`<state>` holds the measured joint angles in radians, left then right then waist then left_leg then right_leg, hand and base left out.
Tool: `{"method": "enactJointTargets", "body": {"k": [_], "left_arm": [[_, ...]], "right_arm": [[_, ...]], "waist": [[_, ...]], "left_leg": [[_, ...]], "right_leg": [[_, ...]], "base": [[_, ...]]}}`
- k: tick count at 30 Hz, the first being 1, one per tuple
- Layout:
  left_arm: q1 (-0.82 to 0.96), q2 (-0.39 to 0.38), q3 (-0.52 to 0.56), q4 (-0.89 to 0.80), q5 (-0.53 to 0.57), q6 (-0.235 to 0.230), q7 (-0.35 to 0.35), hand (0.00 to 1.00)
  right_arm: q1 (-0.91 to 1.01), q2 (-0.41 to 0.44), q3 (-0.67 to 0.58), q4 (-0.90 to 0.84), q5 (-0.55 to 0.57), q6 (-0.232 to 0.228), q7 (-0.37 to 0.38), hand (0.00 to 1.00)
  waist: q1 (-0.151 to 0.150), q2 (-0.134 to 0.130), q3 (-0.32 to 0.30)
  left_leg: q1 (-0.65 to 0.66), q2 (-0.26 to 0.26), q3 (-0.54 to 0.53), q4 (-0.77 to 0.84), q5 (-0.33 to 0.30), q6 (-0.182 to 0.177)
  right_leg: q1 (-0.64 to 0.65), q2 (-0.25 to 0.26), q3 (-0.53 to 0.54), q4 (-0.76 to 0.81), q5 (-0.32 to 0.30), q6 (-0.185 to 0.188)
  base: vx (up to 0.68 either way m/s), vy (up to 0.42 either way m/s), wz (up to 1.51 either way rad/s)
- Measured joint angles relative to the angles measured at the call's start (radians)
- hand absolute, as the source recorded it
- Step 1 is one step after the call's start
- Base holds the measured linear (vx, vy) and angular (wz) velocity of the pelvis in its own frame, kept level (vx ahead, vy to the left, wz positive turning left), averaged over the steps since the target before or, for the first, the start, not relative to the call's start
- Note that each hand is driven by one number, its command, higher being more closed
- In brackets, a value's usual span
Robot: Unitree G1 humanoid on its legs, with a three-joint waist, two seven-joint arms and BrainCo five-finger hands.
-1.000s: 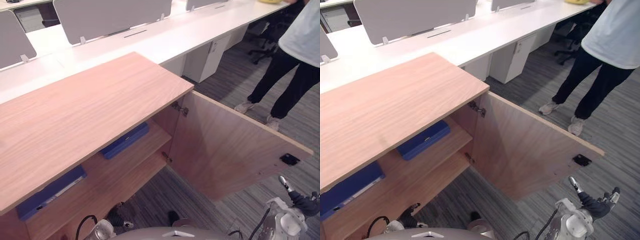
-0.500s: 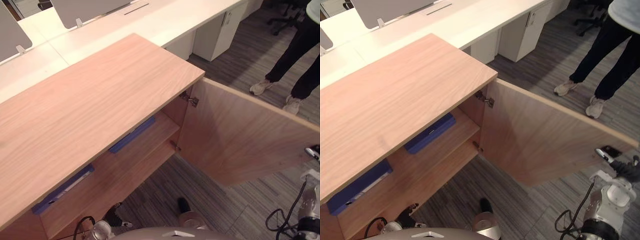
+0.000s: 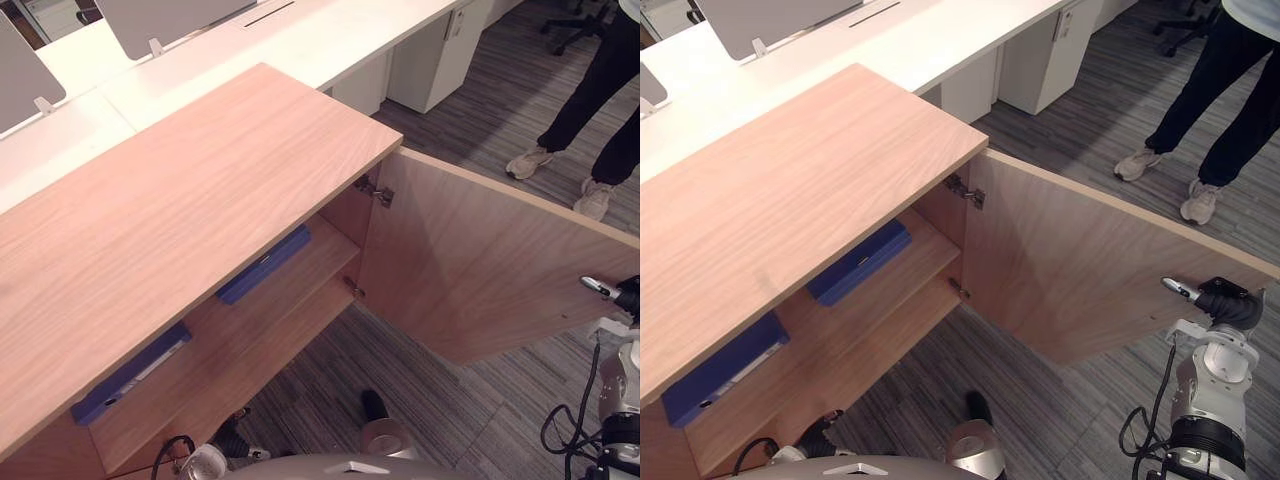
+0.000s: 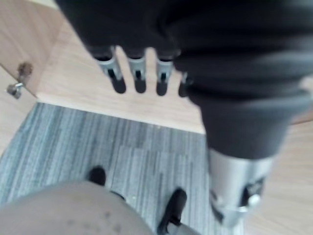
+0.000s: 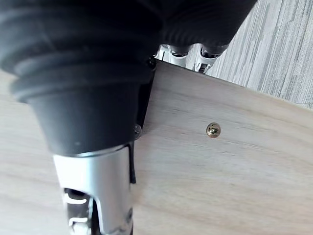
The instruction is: Walk over to the cabinet, pick up the folder, carry it to the office cabinet, place the folder inside the office cabinet, then close the office cabinet door
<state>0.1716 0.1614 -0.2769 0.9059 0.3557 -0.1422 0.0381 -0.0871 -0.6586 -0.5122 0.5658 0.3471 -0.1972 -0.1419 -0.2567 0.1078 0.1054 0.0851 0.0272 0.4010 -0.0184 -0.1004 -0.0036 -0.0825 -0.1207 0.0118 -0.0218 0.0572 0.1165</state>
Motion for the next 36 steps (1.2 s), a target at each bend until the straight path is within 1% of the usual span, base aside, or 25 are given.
{"method": "enactJointTargets", "body": {"k": [3,6,7,8,9,10,11,13,14,16,19,23,28,30,32,33,34,36], "left_arm": [[0.000,-0.006,0.001,-0.029,0.000,0.000,0.000,0.00],[0.000,-0.006,0.007,-0.042,0.001,-0.001,0.000,0.00],[0.000,-0.006,0.013,-0.043,0.001,0.000,0.000,0.00],[-0.001,-0.006,0.021,-0.044,0.001,0.000,0.000,0.00],[-0.001,-0.006,0.024,-0.047,0.002,0.001,0.000,0.00],[-0.001,-0.006,0.031,-0.053,0.002,0.002,0.000,0.00],[-0.001,-0.006,0.033,-0.055,0.003,0.002,0.000,0.00],[-0.001,-0.006,0.039,-0.057,0.004,0.005,0.000,0.00],[0.000,-0.005,0.041,-0.058,0.004,0.005,0.000,0.00],[-0.002,-0.005,0.041,-0.058,0.017,0.011,0.001,0.00],[-0.009,-0.005,0.042,-0.055,0.022,0.014,0.002,0.00],[-0.024,-0.005,0.045,-0.048,0.042,0.015,0.003,0.00],[-0.040,-0.006,0.045,-0.032,0.043,0.027,0.018,0.00],[-0.044,-0.006,0.043,-0.032,0.044,0.029,0.021,0.00],[-0.059,-0.006,0.037,-0.031,0.052,0.033,0.021,0.00],[-0.064,-0.006,0.036,-0.031,0.056,0.033,0.021,0.00],[-0.073,-0.004,0.036,-0.030,0.067,0.033,0.021,0.00],[-0.091,-0.002,0.030,-0.030,0.082,0.033,0.020,0.00]], "right_arm": [[0.017,0.029,-0.015,-0.035,0.001,0.005,-0.013,0.00],[0.066,0.105,-0.045,-0.154,0.000,0.005,-0.023,0.00],[0.093,0.145,-0.048,-0.216,0.000,0.004,-0.028,0.00],[0.121,0.191,-0.044,-0.281,-0.002,0.003,-0.034,0.00],[0.133,0.218,-0.041,-0.311,-0.002,0.000,-0.043,0.00],[0.152,0.271,-0.044,-0.355,-0.002,-0.002,-0.055,0.00],[0.162,0.295,-0.044,-0.374,-0.002,-0.003,-0.058,0.00],[0.200,0.367,-0.037,-0.434,-0.005,-0.003,-0.059,0.00],[0.213,0.385,-0.033,-0.450,-0.006,-0.003,-0.059,0.00],[0.274,0.461,0.000,-0.534,-0.038,-0.003,-0.059,0.00],[0.367,0.542,0.057,-0.652,-0.048,-0.005,-0.055,0.00],[0.468,0.619,0.123,-0.739,-0.078,-0.017,-0.052,0.00],[0.605,0.662,0.246,-0.828,-0.078,-0.023,-0.005,0.00],[0.652,0.661,0.296,-0.835,-0.072,-0.029,0.014,0.00],[0.722,0.651,0.361,-0.859,-0.027,-0.039,0.038,0.00],[0.741,0.648,0.376,-0.868,-0.015,-0.039,0.050,0.00],[0.774,0.643,0.396,-0.876,0.010,-0.041,0.086,0.00],[0.815,0.635,0.425,-0.898,0.029,-0.036,0.124,0.00]], "waist": [[-0.010,-0.001,0.000],[-0.017,-0.001,0.000],[-0.020,-0.003,-0.001],[-0.021,-0.008,-0.001],[-0.022,-0.012,-0.004],[-0.022,-0.021,-0.006],[-0.022,-0.025,-0.008],[-0.017,-0.044,-0.022],[-0.017,-0.048,-0.025],[-0.019,-0.058,-0.034],[-0.021,-0.061,-0.036],[-0.018,-0.069,-0.048],[-0.015,-0.087,-0.061],[-0.016,-0.103,-0.063],[-0.017,-0.124,-0.065],[-0.017,-0.127,-0.065],[-0.020,-0.134,-0.065],[-0.022,-0.143,-0.066]], "left_leg": [[0.000,0.001,-0.023,-0.002,0.008,0.001],[0.000,0.005,-0.025,-0.005,0.015,-0.003],[0.001,0.007,-0.025,-0.009,0.018,-0.004],[0.005,0.008,-0.025,-0.017,0.025,-0.005],[0.006,0.008,-0.025,-0.022,0.030,-0.006],[0.006,0.010,-0.025,-0.024,0.034,-0.007],[0.006,0.012,-0.024,-0.024,0.036,-0.007],[0.008,0.016,-0.018,-0.024,0.040,-0.009],[0.007,0.018,-0.016,-0.024,0.041,-0.010],[0.007,0.023,-0.003,-0.024,0.043,-0.014],[0.014,0.026,0.016,-0.024,0.044,-0.016],[0.022,0.029,0.032,-0.025,0.041,-0.023],[0.025,0.032,0.069,-0.038,0.044,-0.029],[0.033,0.033,0.078,-0.039,0.044,-0.029],[0.036,0.033,0.087,-0.039,0.044,-0.029],[0.036,0.033,0.089,-0.040,0.044,-0.029],[0.037,0.032,0.092,-0.040,0.044,-0.029],[0.037,0.030,0.094,-0.041,0.044,-0.029]], "right_leg": [[0.012,-0.003,-0.025,-0.005,0.000,0.000],[0.013,0.000,-0.028,-0.005,0.001,0.000],[0.014,0.003,-0.029,-0.005,0.003,-0.001],[0.014,0.005,-0.030,-0.005,0.005,-0.002],[0.013,0.006,-0.031,-0.005,0.006,-0.002],[0.013,0.008,-0.032,-0.006,0.009,-0.004],[0.012,0.010,-0.031,-0.006,0.011,-0.004],[0.012,0.016,-0.026,-0.019,0.023,-0.009],[0.013,0.017,-0.024,-0.024,0.026,-0.011],[0.012,0.023,-0.012,-0.038,0.039,-0.014],[0.012,0.028,0.008,-0.044,0.050,-0.018],[0.008,0.038,0.031,-0.040,0.051,-0.018],[-0.026,0.049,0.078,-0.011,0.055,-0.025],[-0.028,0.055,0.090,0.000,0.054,-0.027],[-0.028,0.056,0.097,0.009,0.052,-0.029],[-0.029,0.056,0.100,0.010,0.051,-0.030],[-0.031,0.056,0.105,0.014,0.049,-0.030],[-0.037,0.056,0.111,0.022,0.044,-0.031]], "base": [[-0.05,-0.048,0.22],[-0.06,-0.047,0.03],[-0.06,-0.054,-0.01],[-0.06,-0.056,-0.01],[-0.07,-0.058,0.00],[-0.08,-0.057,0.00],[-0.11,-0.068,-0.03],[-0.11,-0.064,-0.08],[-0.11,-0.062,-0.13],[-0.10,-0.060,-0.17],[-0.09,-0.042,-0.22],[-0.10,-0.052,-0.13],[-0.06,-0.031,-0.28],[-0.04,-0.036,-0.19],[-0.04,-0.028,-0.11],[-0.04,-0.018,-0.10],[-0.03,-0.016,-0.07],[-0.04,-0.021,-0.07]]}}
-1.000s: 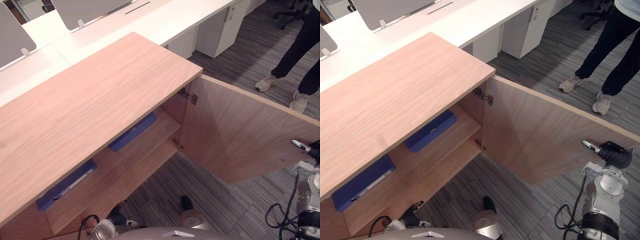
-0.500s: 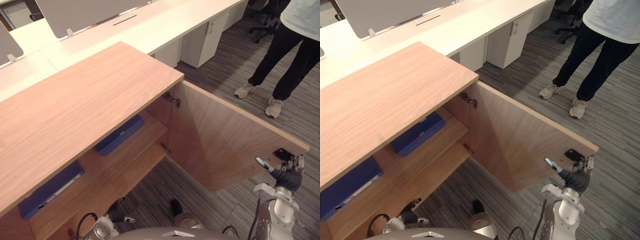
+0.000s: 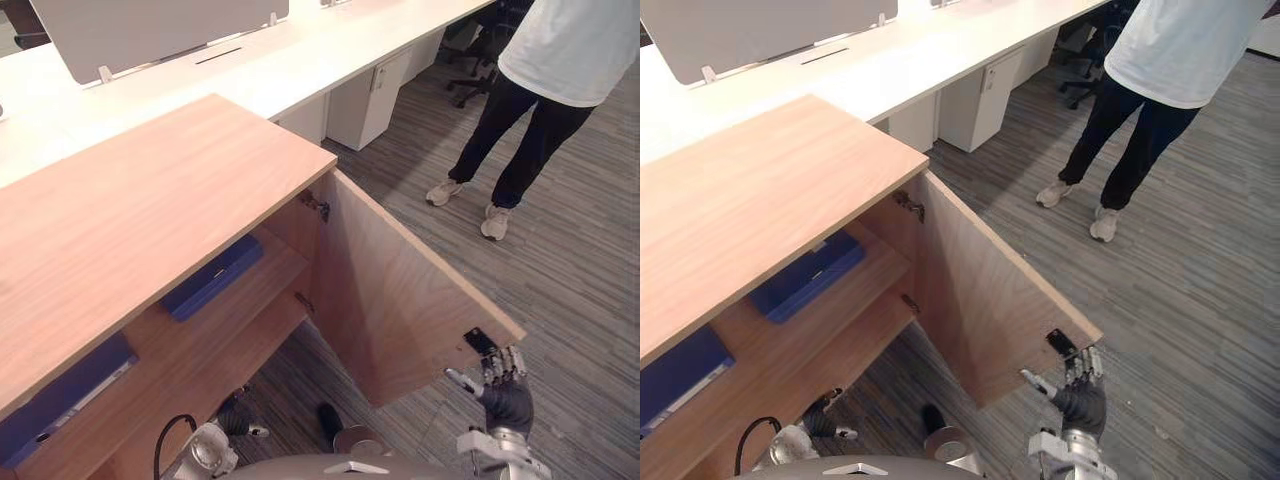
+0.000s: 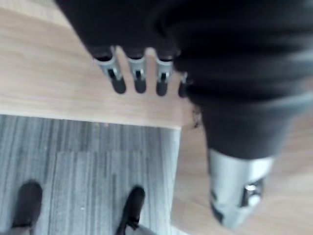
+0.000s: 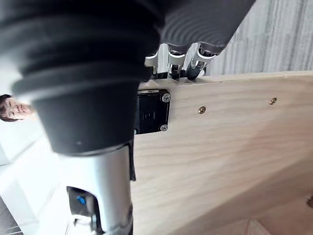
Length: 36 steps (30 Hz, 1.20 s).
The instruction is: Walk over to the cabinet, pick up the folder, carry it to the office cabinet, place the folder inside the office cabinet, then close the office cabinet door
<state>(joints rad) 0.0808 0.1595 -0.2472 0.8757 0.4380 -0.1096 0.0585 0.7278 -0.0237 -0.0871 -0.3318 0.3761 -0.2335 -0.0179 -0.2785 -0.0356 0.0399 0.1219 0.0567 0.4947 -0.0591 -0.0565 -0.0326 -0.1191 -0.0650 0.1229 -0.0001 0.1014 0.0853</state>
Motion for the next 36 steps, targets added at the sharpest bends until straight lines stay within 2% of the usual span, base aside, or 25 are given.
{"method": "enactJointTargets", "body": {"k": [4,9,14,21,23,24,25,28,30,32,36], "left_arm": [[-0.034,0.000,-0.035,0.000,0.008,-0.002,-0.002,0.00],[-0.059,0.006,-0.068,0.000,0.017,-0.003,-0.009,0.00],[-0.059,0.034,-0.090,0.001,0.037,-0.009,-0.025,0.00],[-0.059,0.046,-0.091,0.012,0.036,-0.009,-0.042,0.00],[-0.059,0.047,-0.092,0.018,0.036,-0.009,-0.045,0.00],[-0.059,0.051,-0.095,0.020,0.036,-0.009,-0.049,0.00],[-0.060,0.057,-0.105,0.020,0.036,-0.009,-0.052,0.00],[-0.060,0.064,-0.109,0.019,0.037,-0.010,-0.067,0.00],[-0.062,0.064,-0.111,0.018,0.036,-0.011,-0.070,0.00],[-0.060,0.064,-0.123,0.019,0.036,-0.011,-0.074,0.00],[-0.057,0.062,-0.142,0.018,0.036,-0.011,-0.075,0.00]], "right_arm": [[0.058,-0.007,0.042,-0.021,0.020,0.005,0.040,0.00],[0.112,-0.016,0.056,-0.051,0.029,0.032,0.065,0.00],[0.127,-0.105,0.085,-0.054,0.026,0.077,0.082,0.00],[0.143,-0.145,0.125,-0.054,0.014,0.111,0.103,0.00],[0.150,-0.179,0.147,-0.054,0.030,0.119,0.107,0.00],[0.150,-0.210,0.163,-0.054,0.054,0.129,0.117,0.00],[0.149,-0.245,0.186,-0.054,0.072,0.136,0.132,0.00],[0.100,-0.329,0.271,-0.054,0.145,0.159,0.188,0.00],[0.025,-0.340,0.336,-0.050,0.171,0.175,0.217,0.00],[-0.076,-0.332,0.425,-0.044,0.187,0.175,0.253,0.00],[-0.223,-0.286,0.518,-0.045,0.207,0.159,0.302,0.00]], "waist": [[-0.003,-0.014,-0.006],[-0.003,-0.030,-0.012],[0.001,-0.063,-0.030],[0.003,-0.098,-0.051],[0.013,-0.104,-0.054],[0.026,-0.120,-0.060],[0.036,-0.116,-0.055],[0.059,-0.138,-0.062],[0.071,-0.144,-0.070],[0.096,-0.152,-0.077],[0.122,-0.160,-0.108]], "left_leg": [[0.005,-0.004,-0.004,-0.014,0.009,0.001],[0.007,-0.005,-0.032,-0.025,0.022,0.002],[0.021,-0.005,-0.039,-0.025,0.022,0.002],[0.020,-0.005,-0.077,-0.026,0.031,0.005],[0.020,-0.005,-0.083,-0.027,0.034,0.007],[0.021,-0.005,-0.083,-0.027,0.037,0.005],[0.017,-0.005,-0.085,-0.027,0.038,0.007],[0.004,-0.004,-0.106,-0.027,0.046,0.010],[-0.018,-0.005,-0.128,-0.028,0.058,0.014],[-0.034,-0.009,-0.151,-0.028,0.077,0.011],[-0.052,-0.014,-0.196,-0.029,0.089,0.017]], "right_leg": [[-0.007,0.000,-0.001,0.017,-0.006,-0.003],[0.002,-0.006,-0.027,0.023,-0.012,-0.002],[0.018,-0.007,-0.029,0.024,-0.020,0.003],[0.031,-0.012,-0.050,0.027,-0.022,0.004],[0.033,-0.012,-0.053,0.027,-0.024,0.006],[0.033,-0.012,-0.052,0.027,-0.024,0.006],[0.032,-0.012,-0.051,0.025,-0.025,0.006],[0.026,-0.011,-0.052,0.017,-0.045,0.014],[0.017,-0.009,-0.052,0.016,-0.055,0.015],[0.009,-0.012,-0.058,0.022,-0.055,0.015],[0.013,-0.020,-0.083,0.023,-0.055,0.015]], "base": [[-0.01,-0.013,0.01],[-0.01,-0.015,0.16],[-0.01,-0.008,0.04],[-0.02,-0.012,0.11],[-0.02,-0.008,0.07],[0.00,0.000,0.00],[-0.03,-0.012,-0.01],[-0.05,-0.014,0.07],[-0.04,-0.020,0.28],[-0.05,-0.029,0.36],[-0.01,-0.012,0.35]]}}
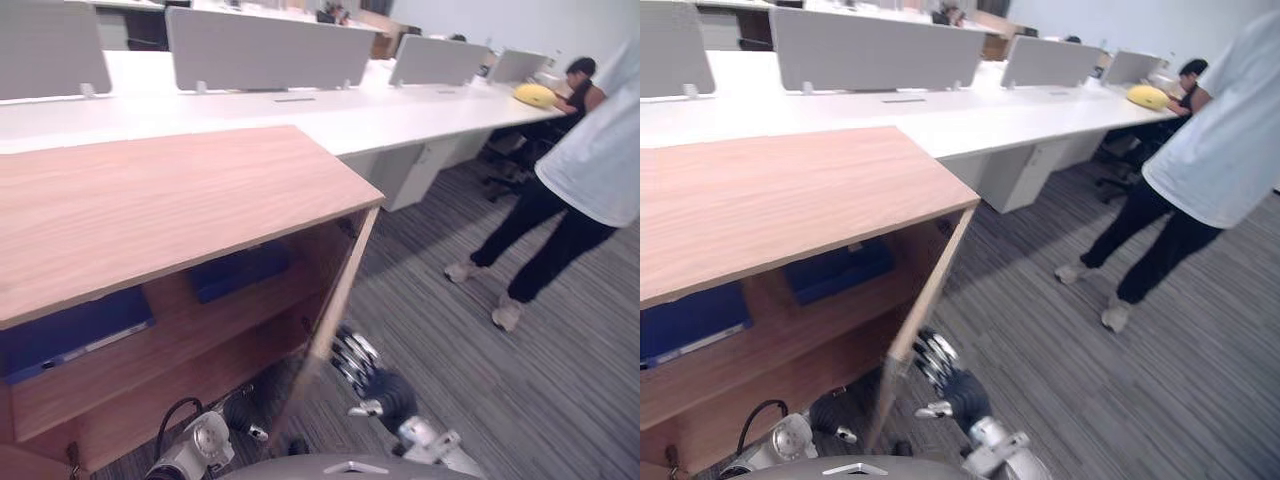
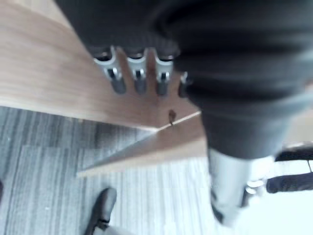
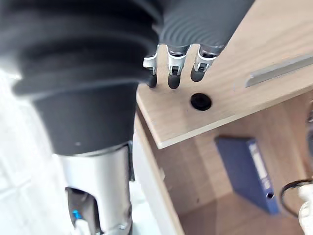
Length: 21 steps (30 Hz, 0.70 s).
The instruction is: Walk over to the cabinet, pick up the folder, carry it to the office cabinet, place the folder inside the office cabinet, then close the office cabinet door
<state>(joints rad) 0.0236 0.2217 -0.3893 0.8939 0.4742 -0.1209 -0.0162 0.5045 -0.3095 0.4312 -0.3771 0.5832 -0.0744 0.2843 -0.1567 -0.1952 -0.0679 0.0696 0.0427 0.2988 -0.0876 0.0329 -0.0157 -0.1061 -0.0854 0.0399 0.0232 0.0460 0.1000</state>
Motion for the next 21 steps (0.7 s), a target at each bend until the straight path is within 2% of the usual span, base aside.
{"method": "enactJointTargets", "body": {"k": [3,6,12,15,19,21], "left_arm": [[0.001,0.004,-0.004,0.000,0.000,0.000,0.000,0.00],[0.004,0.004,-0.004,0.000,-0.001,0.001,0.001,0.00],[0.000,0.001,0.034,-0.013,-0.022,0.001,0.017,0.00],[0.000,-0.006,0.071,-0.014,-0.041,0.003,0.032,0.00],[0.012,0.005,0.152,-0.014,-0.042,0.005,0.040,0.00],[0.018,0.015,0.170,-0.012,-0.050,0.007,0.051,0.00]], "right_arm": [[-0.108,0.035,0.038,0.007,-0.001,-0.022,0.000,0.00],[-0.198,0.059,0.056,0.106,-0.011,-0.034,-0.008,0.00],[-0.443,0.109,-0.045,0.396,-0.056,-0.074,-0.089,0.00],[-0.500,0.113,-0.112,0.467,-0.108,-0.111,-0.126,0.00],[-0.568,0.116,-0.189,0.529,-0.170,-0.148,-0.147,0.00],[-0.585,0.121,-0.212,0.548,-0.195,-0.158,-0.160,0.00]], "waist": [[0.021,-0.009,-0.006],[0.032,-0.013,-0.007],[0.068,-0.006,-0.001],[0.100,0.018,0.021],[0.103,0.048,0.067],[0.107,0.047,0.072]], "left_leg": [[-0.018,-0.005,-0.028,0.000,0.008,0.002],[-0.037,-0.018,-0.057,0.000,0.016,0.011],[-0.101,-0.045,-0.131,0.000,0.031,0.031],[-0.128,-0.066,-0.175,0.000,0.034,0.036],[-0.128,-0.086,-0.218,0.000,0.031,0.041],[-0.131,-0.088,-0.220,0.000,0.028,0.045]], "right_leg": [[0.001,-0.009,-0.023,-0.002,0.000,0.000],[0.003,-0.020,-0.056,-0.004,0.000,0.000],[0.003,-0.047,-0.126,-0.040,0.001,0.003],[0.010,-0.067,-0.168,-0.046,0.000,0.008],[0.038,-0.085,-0.199,-0.046,-0.002,0.011],[0.038,-0.087,-0.202,-0.047,0.002,0.014]], "base": [[0.00,-0.005,0.36],[0.01,0.009,0.35],[0.02,0.033,0.43],[0.04,0.056,0.57],[0.07,0.063,0.45],[0.07,0.019,0.11]]}}
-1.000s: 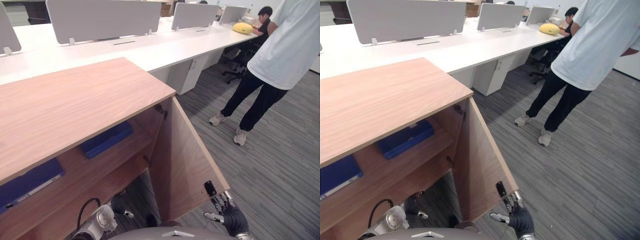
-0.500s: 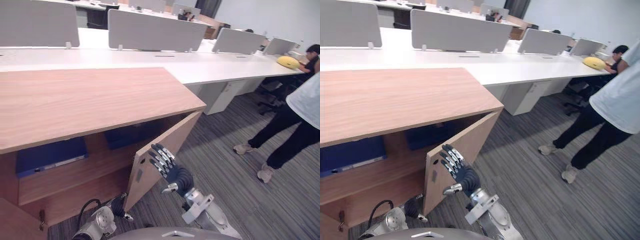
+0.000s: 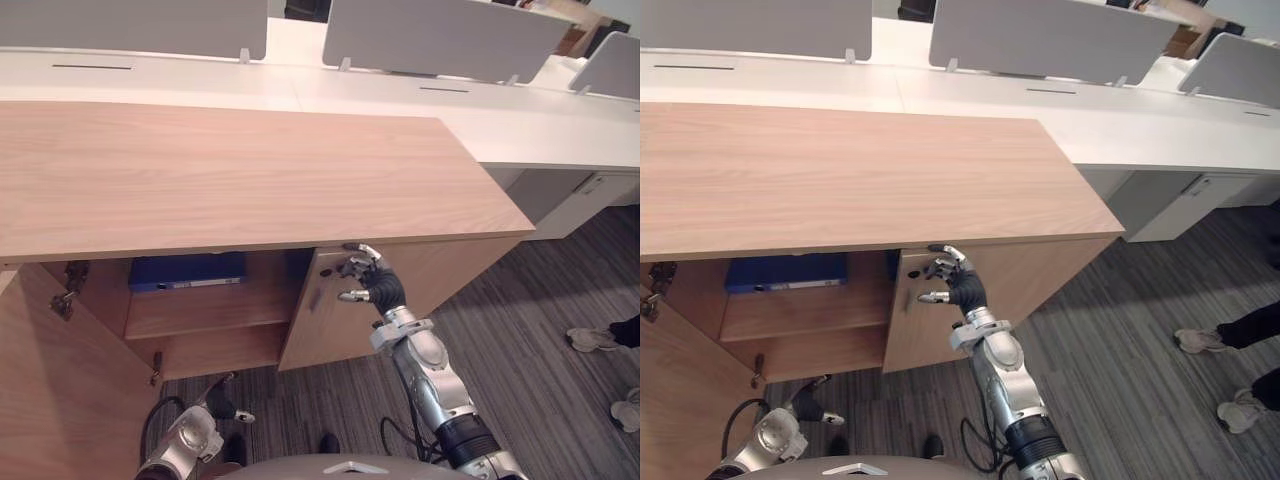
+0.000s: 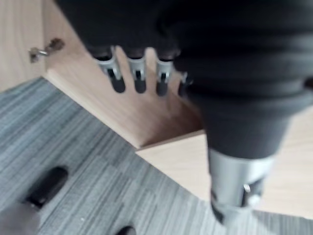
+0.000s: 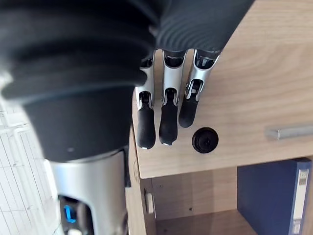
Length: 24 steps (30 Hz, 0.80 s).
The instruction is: Walk over to the cabinet, pick up the folder, carry it to the office cabinet, place the folder inside the office cabinet, then close the office cabinet door
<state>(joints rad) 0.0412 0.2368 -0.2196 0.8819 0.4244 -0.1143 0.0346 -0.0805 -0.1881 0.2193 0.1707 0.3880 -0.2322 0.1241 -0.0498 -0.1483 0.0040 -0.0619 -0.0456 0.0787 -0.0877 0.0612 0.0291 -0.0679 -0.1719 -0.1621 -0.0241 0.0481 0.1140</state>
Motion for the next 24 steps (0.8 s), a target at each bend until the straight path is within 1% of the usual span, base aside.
{"method": "enactJointTargets", "body": {"k": [1,2,4,5,6,8,10,14,15,17,19,24], "left_arm": [[0.006,0.002,0.022,0.003,-0.011,0.002,0.007,0.00],[0.007,0.002,0.036,0.004,-0.015,0.004,0.011,0.00],[0.008,-0.007,0.056,0.004,-0.029,0.004,0.022,0.00],[0.008,-0.017,0.071,0.004,-0.030,0.005,0.026,0.00],[0.012,-0.020,0.075,0.004,-0.030,0.005,0.026,0.00],[0.032,-0.031,0.112,0.005,-0.030,0.008,0.027,0.00],[0.044,-0.032,0.135,0.008,-0.031,0.008,0.029,0.00],[0.055,-0.041,0.148,0.015,-0.031,0.011,0.045,0.00],[0.061,-0.049,0.149,0.015,-0.031,0.013,0.046,0.00],[0.066,-0.055,0.149,0.016,-0.031,0.014,0.046,0.00],[0.070,-0.060,0.154,0.015,-0.033,0.016,0.047,0.00],[0.073,-0.063,0.159,0.013,-0.069,0.016,0.048,0.00]], "right_arm": [[-0.008,0.007,-0.010,0.017,-0.016,0.001,-0.005,0.00],[-0.008,0.012,-0.016,0.068,-0.043,0.019,-0.006,0.00],[0.014,0.025,-0.017,0.160,-0.074,0.059,-0.018,0.00],[0.035,0.034,-0.020,0.180,-0.090,0.082,-0.032,0.00],[0.046,0.039,-0.023,0.180,-0.102,0.087,-0.037,0.00],[0.078,0.059,-0.061,0.180,-0.152,0.087,-0.045,0.00],[0.103,0.061,-0.085,0.180,-0.186,0.087,-0.046,0.00],[0.143,0.074,-0.125,0.209,-0.253,0.081,-0.054,0.00],[0.166,0.079,-0.128,0.227,-0.282,0.080,-0.071,0.00],[0.187,0.084,-0.127,0.257,-0.318,0.082,-0.077,0.00],[0.211,0.100,-0.136,0.311,-0.359,0.083,-0.083,0.00],[0.237,0.104,-0.157,0.376,-0.401,0.087,-0.089,0.00]], "waist": [[0.002,-0.003,0.001],[0.006,-0.004,0.002],[0.016,0.002,0.012],[0.022,0.001,0.030],[0.023,0.010,0.037],[0.012,0.039,0.058],[0.014,0.044,0.060],[0.010,0.044,0.060],[0.008,0.045,0.061],[0.006,0.045,0.061],[0.001,0.045,0.061],[-0.009,0.048,0.062]], "left_leg": [[-0.001,-0.003,-0.002,0.000,-0.001,0.002],[-0.004,-0.003,-0.009,0.000,-0.002,0.002],[-0.005,-0.003,-0.023,0.001,0.000,0.004],[0.004,-0.003,-0.030,0.001,0.002,0.008],[0.002,-0.004,-0.032,0.001,0.002,0.008],[0.006,-0.005,-0.040,0.001,0.002,0.008],[0.010,0.000,-0.044,0.001,0.001,0.006],[0.021,0.007,-0.049,0.000,0.001,0.006],[0.029,0.009,-0.049,0.000,0.001,0.005],[0.029,0.011,-0.049,0.000,-0.005,-0.003],[0.031,0.016,-0.050,0.000,-0.005,-0.004],[0.042,0.023,-0.034,0.000,-0.007,-0.005]], "right_leg": [[0.001,0.000,-0.003,-0.001,0.004,0.001],[0.003,0.001,-0.010,-0.004,0.009,0.008],[0.008,0.002,-0.019,-0.009,0.009,0.007],[0.021,0.002,-0.027,-0.014,0.009,0.007],[0.022,0.002,-0.030,-0.016,0.009,0.007],[0.033,0.002,-0.040,-0.022,0.009,0.007],[0.039,0.007,-0.044,-0.023,0.009,0.006],[0.051,0.014,-0.047,-0.023,0.007,0.003],[0.060,0.015,-0.047,-0.023,0.005,0.001],[0.067,0.017,-0.046,-0.021,-0.003,-0.007],[0.066,0.021,-0.046,-0.015,-0.014,-0.009],[0.067,0.027,-0.030,-0.014,-0.018,-0.006]], "base": [[0.08,0.001,0.12],[0.11,-0.013,0.17],[0.12,-0.020,0.22],[0.10,-0.014,0.17],[0.07,-0.013,0.13],[0.05,-0.018,0.11],[0.02,-0.031,0.08],[-0.02,-0.023,0.02],[-0.07,-0.018,0.00],[-0.08,-0.016,0.00],[-0.07,-0.017,-0.01],[-0.04,-0.013,-0.11]]}}
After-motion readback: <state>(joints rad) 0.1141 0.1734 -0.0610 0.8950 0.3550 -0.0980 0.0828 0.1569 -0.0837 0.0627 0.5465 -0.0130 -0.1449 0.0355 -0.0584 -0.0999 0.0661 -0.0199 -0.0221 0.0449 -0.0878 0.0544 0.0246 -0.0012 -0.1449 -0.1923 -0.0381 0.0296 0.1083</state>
